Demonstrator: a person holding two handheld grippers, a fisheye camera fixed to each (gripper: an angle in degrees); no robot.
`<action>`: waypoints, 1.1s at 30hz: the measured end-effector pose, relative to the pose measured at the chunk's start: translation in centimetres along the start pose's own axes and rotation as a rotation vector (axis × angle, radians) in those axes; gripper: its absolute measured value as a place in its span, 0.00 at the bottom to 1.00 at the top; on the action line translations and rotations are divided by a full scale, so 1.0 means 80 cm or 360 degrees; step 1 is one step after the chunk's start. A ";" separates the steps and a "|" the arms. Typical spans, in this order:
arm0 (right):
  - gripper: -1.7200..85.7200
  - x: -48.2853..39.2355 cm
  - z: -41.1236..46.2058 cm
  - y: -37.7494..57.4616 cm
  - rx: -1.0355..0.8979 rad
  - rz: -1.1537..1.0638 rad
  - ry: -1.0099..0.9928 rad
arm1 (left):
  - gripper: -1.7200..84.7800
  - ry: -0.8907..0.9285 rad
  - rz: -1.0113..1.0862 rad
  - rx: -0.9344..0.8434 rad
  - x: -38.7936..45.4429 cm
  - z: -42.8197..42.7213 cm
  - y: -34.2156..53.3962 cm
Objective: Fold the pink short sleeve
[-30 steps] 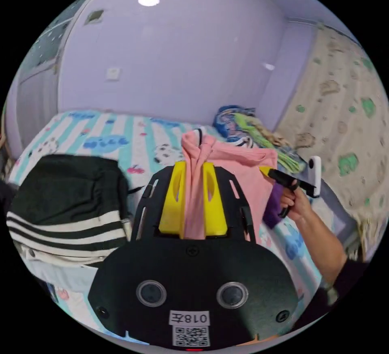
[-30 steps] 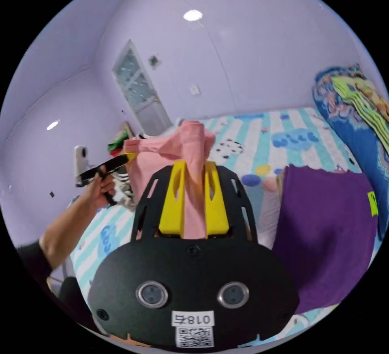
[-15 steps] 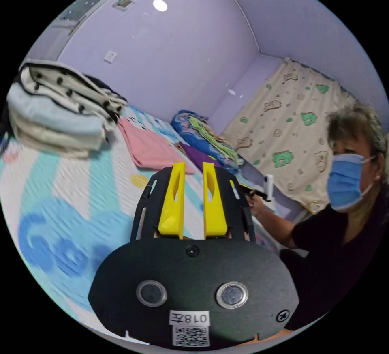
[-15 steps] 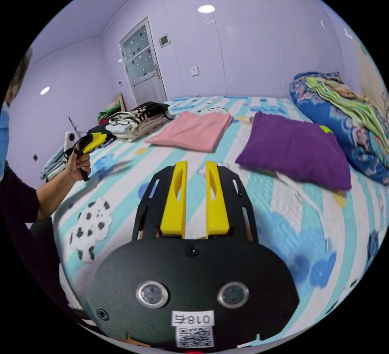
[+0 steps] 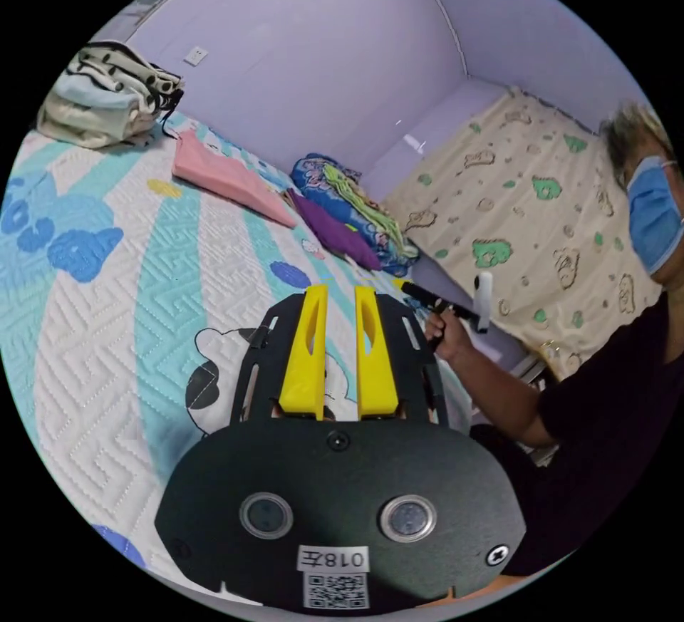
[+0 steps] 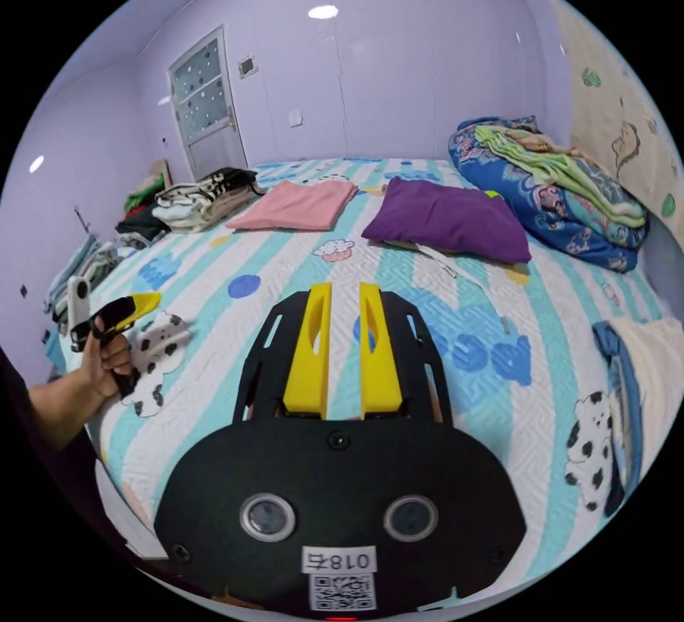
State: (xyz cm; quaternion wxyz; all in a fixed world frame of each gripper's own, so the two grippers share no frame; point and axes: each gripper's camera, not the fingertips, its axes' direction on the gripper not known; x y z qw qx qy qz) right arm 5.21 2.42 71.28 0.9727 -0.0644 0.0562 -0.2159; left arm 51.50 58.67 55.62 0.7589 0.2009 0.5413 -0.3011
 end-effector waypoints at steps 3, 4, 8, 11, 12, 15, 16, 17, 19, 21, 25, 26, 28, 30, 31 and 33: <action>0.10 -0.009 0.011 0.002 -0.0018 -0.0014 0.0010 | 0.09 0.0007 -0.0082 -0.0043 -0.008 0.007 -0.009; 0.10 -0.010 0.010 0.004 -0.0005 0.0004 -0.0007 | 0.09 0.0028 -0.0113 -0.0047 -0.011 0.008 -0.014; 0.09 -0.021 -0.032 0.044 0.0288 0.0139 0.0326 | 0.08 0.0006 0.0135 -0.0106 0.044 0.016 -0.035; 0.10 -0.018 -0.073 0.080 0.0411 0.0089 0.0844 | 0.10 0.0037 0.0346 -0.0214 0.090 0.031 -0.051; 0.11 -0.005 -0.089 0.094 0.0423 0.0073 0.0981 | 0.11 0.0055 0.0386 -0.0241 0.099 0.035 -0.055; 0.11 0.061 -0.131 0.122 0.0301 0.0197 0.1114 | 0.12 0.0015 0.0591 -0.0346 0.150 0.051 -0.065; 0.11 0.079 -0.142 0.128 0.0292 0.0258 0.1129 | 0.11 -0.0030 0.0629 -0.0386 0.167 0.056 -0.070; 0.11 0.115 -0.166 0.141 0.0293 0.0387 0.1153 | 0.10 -0.0084 0.0617 -0.0431 0.181 0.058 -0.077; 0.11 0.174 -0.195 0.158 0.0249 0.0573 0.1227 | 0.09 -0.0090 0.0555 -0.0456 0.200 0.049 -0.089; 0.11 0.249 -0.214 0.169 0.0095 0.0715 0.1330 | 0.08 -0.0088 0.0542 -0.0425 0.228 0.028 -0.098; 0.13 0.353 -0.216 0.180 -0.0118 0.0922 0.1289 | 0.07 -0.0147 0.0563 -0.0520 0.296 -0.027 -0.096; 0.13 0.384 -0.206 0.187 -0.0259 0.1015 0.1198 | 0.07 -0.0172 0.0549 -0.0569 0.311 -0.044 -0.091; 0.10 0.414 -0.189 0.201 -0.0405 0.1141 0.0997 | 0.07 -0.0241 0.0529 -0.0636 0.333 -0.072 -0.082; 0.04 0.404 -0.200 0.197 -0.0354 0.1091 0.1073 | 0.06 -0.0320 0.0507 -0.0672 0.354 -0.104 -0.075; 0.03 0.398 -0.203 0.195 -0.0322 0.1054 0.1109 | 0.06 -0.0365 0.0484 -0.0668 0.368 -0.127 -0.072; 0.02 0.364 -0.221 0.185 -0.0166 0.0891 0.1145 | 0.05 -0.0407 0.0448 -0.0630 0.388 -0.161 -0.071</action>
